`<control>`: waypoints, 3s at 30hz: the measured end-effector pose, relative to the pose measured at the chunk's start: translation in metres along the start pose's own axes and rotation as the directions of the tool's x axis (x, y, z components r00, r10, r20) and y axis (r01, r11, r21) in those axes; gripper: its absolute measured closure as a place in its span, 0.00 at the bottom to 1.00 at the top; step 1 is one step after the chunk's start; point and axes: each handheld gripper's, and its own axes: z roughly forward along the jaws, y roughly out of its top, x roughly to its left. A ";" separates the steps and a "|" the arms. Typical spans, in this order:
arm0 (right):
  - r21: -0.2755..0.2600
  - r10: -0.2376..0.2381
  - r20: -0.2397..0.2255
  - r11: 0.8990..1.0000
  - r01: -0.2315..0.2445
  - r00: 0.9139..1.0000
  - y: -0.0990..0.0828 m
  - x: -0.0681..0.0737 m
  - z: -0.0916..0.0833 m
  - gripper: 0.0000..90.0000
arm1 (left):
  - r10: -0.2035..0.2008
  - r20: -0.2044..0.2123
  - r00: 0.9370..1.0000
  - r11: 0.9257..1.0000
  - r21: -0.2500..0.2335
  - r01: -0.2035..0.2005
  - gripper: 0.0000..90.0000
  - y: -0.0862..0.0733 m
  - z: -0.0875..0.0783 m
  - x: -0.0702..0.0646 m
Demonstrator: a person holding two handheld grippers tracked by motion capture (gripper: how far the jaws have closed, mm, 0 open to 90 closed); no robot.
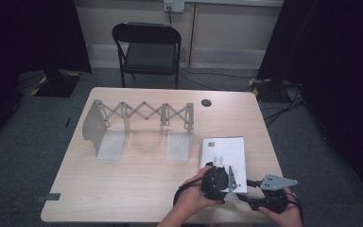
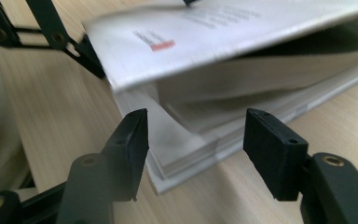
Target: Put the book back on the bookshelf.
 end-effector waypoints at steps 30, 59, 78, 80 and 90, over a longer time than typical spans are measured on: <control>-0.053 0.001 0.021 0.999 0.000 1.000 0.013 0.004 0.002 0.45 | 0.020 -0.069 0.997 1.000 0.020 -0.019 0.06 0.001 0.013 -0.001; -0.042 -0.063 -0.014 0.997 0.063 0.998 -0.002 -0.005 0.003 0.36 | 0.074 -0.033 0.997 0.997 0.026 -0.073 0.43 0.013 -0.018 0.022; 0.014 -0.157 0.005 0.987 0.157 0.988 -0.013 -0.006 0.008 0.31 | 0.051 0.029 0.998 0.992 0.110 -0.054 0.49 0.036 -0.033 0.041; 0.035 -0.190 0.013 0.981 0.189 0.982 -0.013 -0.004 0.013 0.31 | 0.047 0.033 0.998 0.992 0.117 -0.051 0.49 0.036 -0.034 0.042; 0.026 -0.310 0.133 0.950 0.310 0.941 -0.002 -0.002 0.028 0.31 | 0.034 0.039 0.999 0.992 0.122 -0.039 0.49 0.039 -0.035 0.041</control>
